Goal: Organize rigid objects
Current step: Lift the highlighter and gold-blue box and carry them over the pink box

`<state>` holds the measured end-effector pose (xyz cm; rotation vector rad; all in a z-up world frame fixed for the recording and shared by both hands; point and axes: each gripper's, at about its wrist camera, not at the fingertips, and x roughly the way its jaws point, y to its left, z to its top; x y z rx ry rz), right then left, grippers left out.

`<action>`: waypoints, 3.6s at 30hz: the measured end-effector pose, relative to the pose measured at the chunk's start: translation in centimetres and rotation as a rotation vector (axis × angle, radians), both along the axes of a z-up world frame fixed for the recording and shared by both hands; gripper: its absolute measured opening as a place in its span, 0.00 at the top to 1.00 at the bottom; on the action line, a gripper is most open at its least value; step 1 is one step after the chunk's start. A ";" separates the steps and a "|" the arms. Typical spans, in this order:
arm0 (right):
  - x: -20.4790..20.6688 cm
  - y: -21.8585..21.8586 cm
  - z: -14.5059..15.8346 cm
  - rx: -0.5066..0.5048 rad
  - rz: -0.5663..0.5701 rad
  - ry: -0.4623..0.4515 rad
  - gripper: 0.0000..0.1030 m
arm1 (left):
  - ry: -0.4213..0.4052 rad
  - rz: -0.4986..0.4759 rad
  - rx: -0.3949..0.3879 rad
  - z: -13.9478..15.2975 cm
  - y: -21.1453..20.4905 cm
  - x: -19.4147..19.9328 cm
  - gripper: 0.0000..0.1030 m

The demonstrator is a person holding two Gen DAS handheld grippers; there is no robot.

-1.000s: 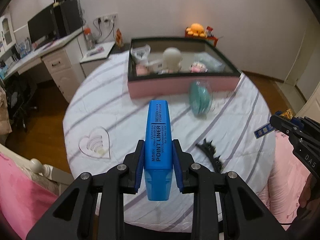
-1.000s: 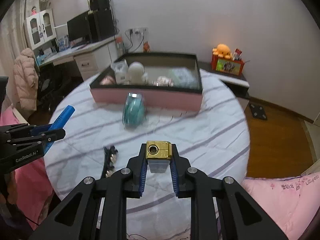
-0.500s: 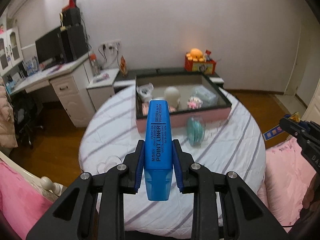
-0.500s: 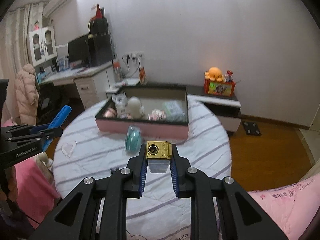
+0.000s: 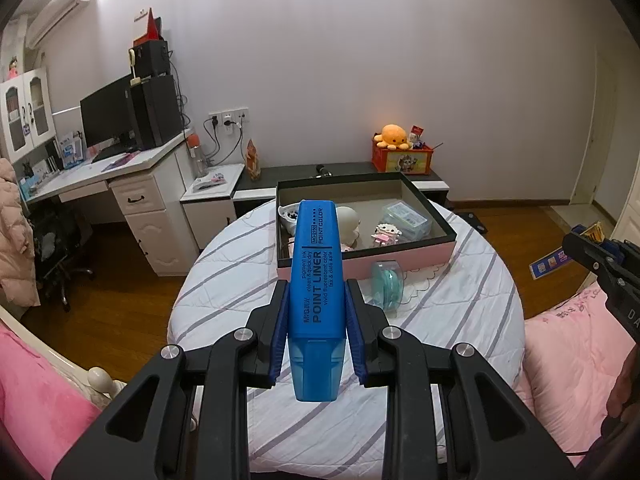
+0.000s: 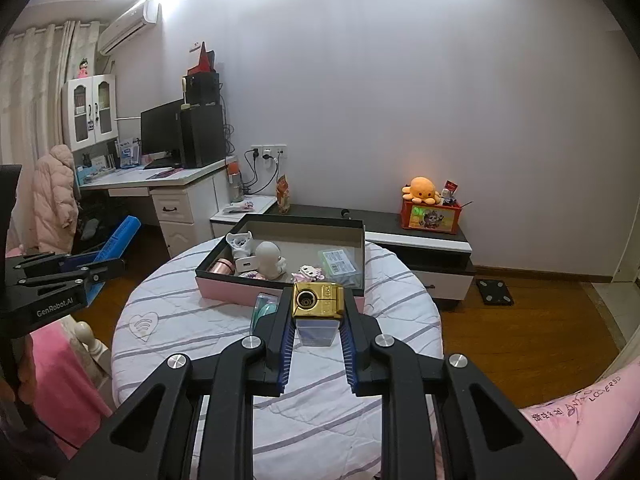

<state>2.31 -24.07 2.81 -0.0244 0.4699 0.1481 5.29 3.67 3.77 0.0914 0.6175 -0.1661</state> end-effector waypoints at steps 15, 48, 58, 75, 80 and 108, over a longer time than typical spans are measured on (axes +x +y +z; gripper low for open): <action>0.7 -0.3 -0.1 0.004 0.004 0.009 0.79 | 0.020 0.012 0.000 -0.4 0.0 1.1 0.74; 18.7 0.3 -7.1 0.045 0.063 0.287 0.79 | 0.310 -0.110 0.082 -9.6 -3.6 16.0 0.21; 18.4 -0.2 -8.6 0.024 0.051 0.347 0.79 | 0.395 -0.213 0.159 -14.6 -8.0 18.8 0.54; 17.9 -1.4 -8.3 0.051 0.030 0.348 0.79 | 0.411 -0.174 0.082 -11.9 -5.6 17.9 0.87; 16.2 -1.4 -6.7 0.046 0.026 0.306 0.79 | 0.349 -0.138 0.069 -9.9 -4.7 16.5 0.87; 8.4 0.1 0.8 0.020 0.079 0.062 0.79 | 0.010 -0.051 0.009 1.2 -1.6 9.4 0.87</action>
